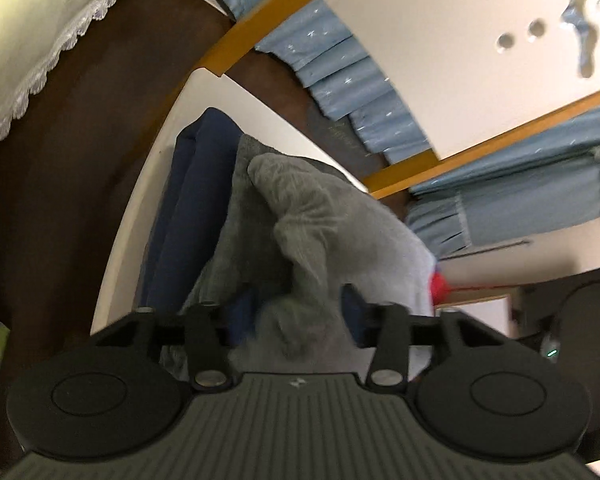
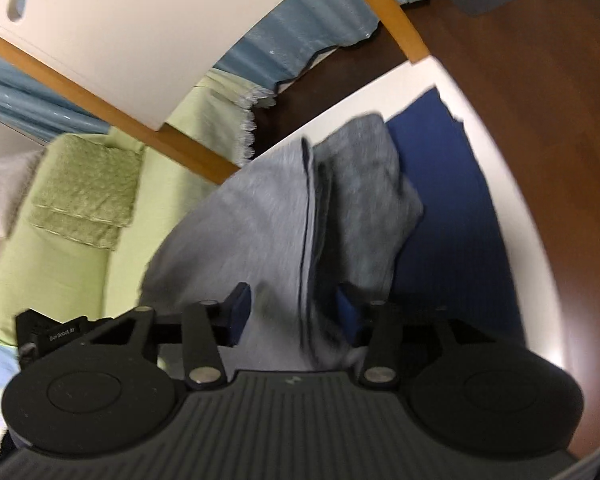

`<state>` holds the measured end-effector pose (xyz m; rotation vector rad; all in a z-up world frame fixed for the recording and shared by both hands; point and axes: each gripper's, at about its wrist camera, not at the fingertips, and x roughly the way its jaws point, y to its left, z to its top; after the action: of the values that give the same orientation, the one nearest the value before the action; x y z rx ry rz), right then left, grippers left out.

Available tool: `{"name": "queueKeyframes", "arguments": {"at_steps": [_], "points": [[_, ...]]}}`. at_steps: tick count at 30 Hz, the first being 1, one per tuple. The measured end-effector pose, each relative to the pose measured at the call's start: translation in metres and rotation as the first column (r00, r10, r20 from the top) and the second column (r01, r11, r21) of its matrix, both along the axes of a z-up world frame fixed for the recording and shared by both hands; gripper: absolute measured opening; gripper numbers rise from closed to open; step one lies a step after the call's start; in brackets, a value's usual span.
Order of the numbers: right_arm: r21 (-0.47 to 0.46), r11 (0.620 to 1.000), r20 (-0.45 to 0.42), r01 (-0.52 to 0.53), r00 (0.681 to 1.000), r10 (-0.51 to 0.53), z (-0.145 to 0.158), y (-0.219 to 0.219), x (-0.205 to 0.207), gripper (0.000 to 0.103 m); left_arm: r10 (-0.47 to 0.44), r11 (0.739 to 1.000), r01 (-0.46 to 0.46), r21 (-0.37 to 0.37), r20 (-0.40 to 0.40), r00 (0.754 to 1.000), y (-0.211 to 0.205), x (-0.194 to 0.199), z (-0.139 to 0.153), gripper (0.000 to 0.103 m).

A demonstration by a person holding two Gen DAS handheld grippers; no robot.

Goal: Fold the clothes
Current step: 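Carry the folded pants with both grippers onto the clothes stack on the chair, then open both grippers and smooth the pants flat on the stack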

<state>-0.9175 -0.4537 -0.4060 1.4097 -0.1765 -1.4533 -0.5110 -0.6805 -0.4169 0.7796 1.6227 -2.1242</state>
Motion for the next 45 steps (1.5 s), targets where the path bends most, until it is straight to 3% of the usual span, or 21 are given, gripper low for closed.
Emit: {"name": "queueKeyframes", "arguments": {"at_steps": [7, 8, 9, 10, 12, 18, 21, 22, 26, 28, 29, 30, 31, 33, 34, 35, 38, 39, 40, 43, 45], "points": [[-0.008, 1.0, 0.009, 0.015, 1.0, -0.014, -0.012, 0.028, 0.017, 0.046, -0.076, 0.997, 0.075, -0.031, -0.029, 0.997, 0.015, 0.009, -0.008, 0.054], [-0.003, 1.0, -0.007, 0.012, 1.0, -0.012, -0.011, 0.03, 0.018, 0.038, -0.086, 0.996, 0.085, -0.04, -0.025, 0.996, 0.015, 0.007, -0.008, 0.052], [0.004, 1.0, -0.026, 0.009, 1.0, -0.009, -0.01, 0.03, 0.019, 0.029, -0.105, 0.993, 0.105, -0.051, -0.01, 0.994, 0.016, 0.006, -0.007, 0.046], [0.012, 1.0, -0.036, 0.008, 0.999, -0.007, -0.007, 0.034, 0.021, 0.026, -0.116, 0.992, 0.117, -0.054, 0.013, 0.993, 0.016, 0.009, -0.004, 0.029], [0.03, 0.999, -0.018, 0.012, 1.0, -0.012, 0.003, 0.037, 0.019, 0.025, -0.132, 0.991, 0.133, -0.031, 0.031, 0.991, 0.016, 0.014, 0.004, 0.012], [0.064, 0.998, 0.073, 0.021, 0.997, -0.026, 0.026, 0.031, 0.01, 0.025, -0.164, 0.986, 0.163, 0.027, 0.038, 0.986, 0.017, 0.018, 0.018, 0.012], [0.171, 0.985, 0.017, 0.006, 1.0, -0.009, 0.014, 0.025, 0.011, 0.029, -0.14, 0.988, 0.128, 0.083, 0.164, 0.977, 0.019, 0.022, -0.009, 0.012], [0.196, 0.981, -0.013, 0.004, 1.0, -0.001, 0.013, 0.025, 0.013, 0.041, -0.13, 0.989, 0.112, 0.097, 0.2, 0.971, 0.019, 0.024, -0.017, 0.012], [0.217, 0.976, -0.161, -0.001, 0.986, 0.037, 0.026, 0.029, 0.025, 0.048, -0.08, 0.996, 0.07, 0.051, 0.238, 0.968, 0.021, 0.039, -0.011, 0.016], [0.193, 0.981, -0.325, -0.018, 0.942, 0.082, 0.046, 0.032, 0.04, 0.048, -0.06, 0.998, 0.058, 0.017, 0.156, 0.986, 0.021, 0.046, 0.007, 0.041], [0.188, 0.981, -0.419, -0.042, 0.9, 0.119, 0.056, 0.031, 0.051, 0.048, -0.062, 0.998, 0.062, 0.0, 0.148, 0.987, 0.021, 0.045, 0.011, 0.047], [0.188, 0.979, -0.526, -0.075, 0.834, 0.164, 0.063, 0.03, 0.066, 0.048, -0.072, 0.996, 0.08, -0.044, 0.154, 0.985, 0.022, 0.04, 0.018, 0.05], [0.188, 0.974, -0.627, -0.128, 0.747, 0.219, 0.069, 0.028, 0.083, 0.048, -0.09, 0.99, 0.107, -0.091, 0.167, 0.982, 0.024, 0.033, 0.021, 0.05], [0.198, 0.955, -0.727, -0.219, 0.621, 0.294, 0.072, 0.024, 0.11, 0.048, -0.14, 0.971, 0.174, -0.163, 0.201, 0.97, 0.028, 0.016, 0.022, 0.05], [0.205, 0.946, -0.747, -0.251, 0.584, 0.317, 0.072, 0.022, 0.12, 0.048, -0.167, 0.96, 0.21, -0.184, 0.223, 0.96, 0.03, 0.007, 0.019, 0.05], [0.21, 0.935, -0.75, -0.287, 0.566, 0.342, 0.07, 0.02, 0.128, 0.048, -0.174, 0.956, 0.22, -0.193, 0.232, 0.957, 0.031, 0.004, 0.017, 0.05], [0.189, 0.922, -0.744, -0.339, 0.563, 0.36, 0.065, 0.014, 0.143, 0.048, -0.192, 0.949, 0.242, -0.202, 0.238, 0.952, 0.032, -0.004, 0.01, 0.041], [0.187, 0.918, -0.747, -0.35, 0.556, 0.365, 0.064, 0.012, 0.145, 0.048, -0.194, 0.949, 0.24, -0.203, 0.222, 0.956, 0.031, -0.004, 0.011, 0.002], [0.198, 0.915, -0.749, -0.352, 0.547, 0.373, 0.061, 0.01, 0.147, 0.048, -0.206, 0.952, 0.241, -0.189, 0.188, 0.96, 0.031, -0.003, 0.014, 0.003], [0.207, 0.914, -0.726, -0.349, 0.571, 0.383, 0.059, 0.003, 0.14, 0.047, -0.227, 0.941, 0.259, -0.216, 0.163, 0.96, 0.041, 0.0, 0.029, 0.003], [0.168, 0.92, -0.691, -0.353, 0.624, 0.365, 0.066, -0.007, 0.126, 0.046, -0.221, 0.944, 0.261, -0.201, 0.199, 0.955, 0.042, 0.0, 0.025, 0.003]]}}
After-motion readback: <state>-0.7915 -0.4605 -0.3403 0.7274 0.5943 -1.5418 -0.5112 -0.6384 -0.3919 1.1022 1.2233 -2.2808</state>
